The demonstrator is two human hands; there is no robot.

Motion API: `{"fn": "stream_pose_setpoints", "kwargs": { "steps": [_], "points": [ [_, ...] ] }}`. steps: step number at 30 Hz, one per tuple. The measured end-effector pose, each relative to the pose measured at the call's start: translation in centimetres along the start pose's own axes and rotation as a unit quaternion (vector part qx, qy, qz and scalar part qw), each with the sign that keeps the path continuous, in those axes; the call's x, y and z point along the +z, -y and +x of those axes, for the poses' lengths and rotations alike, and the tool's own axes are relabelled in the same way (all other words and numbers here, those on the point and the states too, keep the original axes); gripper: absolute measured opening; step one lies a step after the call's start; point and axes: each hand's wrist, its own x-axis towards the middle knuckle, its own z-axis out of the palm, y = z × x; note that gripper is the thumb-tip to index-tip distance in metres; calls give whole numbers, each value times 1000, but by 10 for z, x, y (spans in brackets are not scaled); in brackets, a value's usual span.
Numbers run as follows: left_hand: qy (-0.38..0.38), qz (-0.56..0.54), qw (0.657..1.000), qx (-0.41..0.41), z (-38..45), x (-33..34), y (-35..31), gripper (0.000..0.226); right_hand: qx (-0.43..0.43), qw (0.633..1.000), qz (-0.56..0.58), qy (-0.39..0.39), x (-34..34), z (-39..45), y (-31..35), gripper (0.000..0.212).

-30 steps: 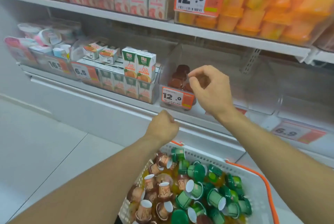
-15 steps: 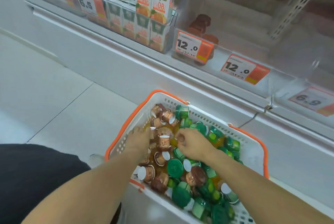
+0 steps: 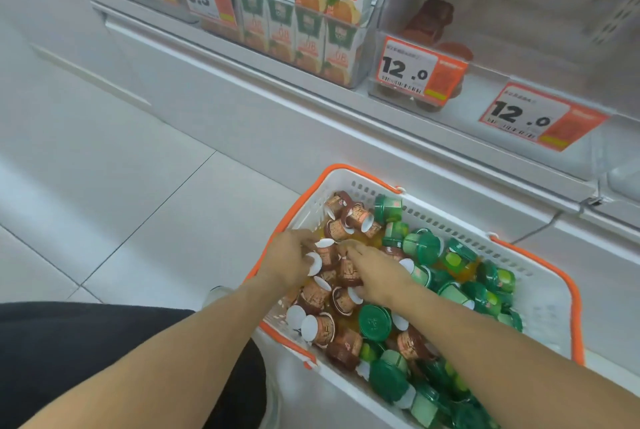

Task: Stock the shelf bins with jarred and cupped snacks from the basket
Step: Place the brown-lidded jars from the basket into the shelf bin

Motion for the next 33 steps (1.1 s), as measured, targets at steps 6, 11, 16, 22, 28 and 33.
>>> {"fn": "stream_pose_setpoints", "kwargs": {
  "steps": [6, 11, 16, 22, 28, 33],
  "points": [
    [-61, -378, 909, -165, 3, -28, -36, 20, 132, 950, 271, -77, -54, -13, 6, 33],
    [-1, -616, 757, -218, 0, -50, -80, 27, 184, 740, 620, -182, -119, -41, 0, 33],
    [119, -564, 788, -213, -3, -66, -152, 40, 98, 653, 715, -231, -190, -78, -1, 52],
    [239, -428, 868, -83, -21, -124, -235, 67, 29, 632, 718, -290, -259, -113, -2, 69],
    [217, -415, 883, 38, -39, -125, -267, 45, 48, 705, 646, -289, -280, -124, -5, 58],
    [169, -432, 884, 50, -19, -117, -267, 44, 76, 702, 656, -266, -287, -118, -12, 42]
  ]
}}
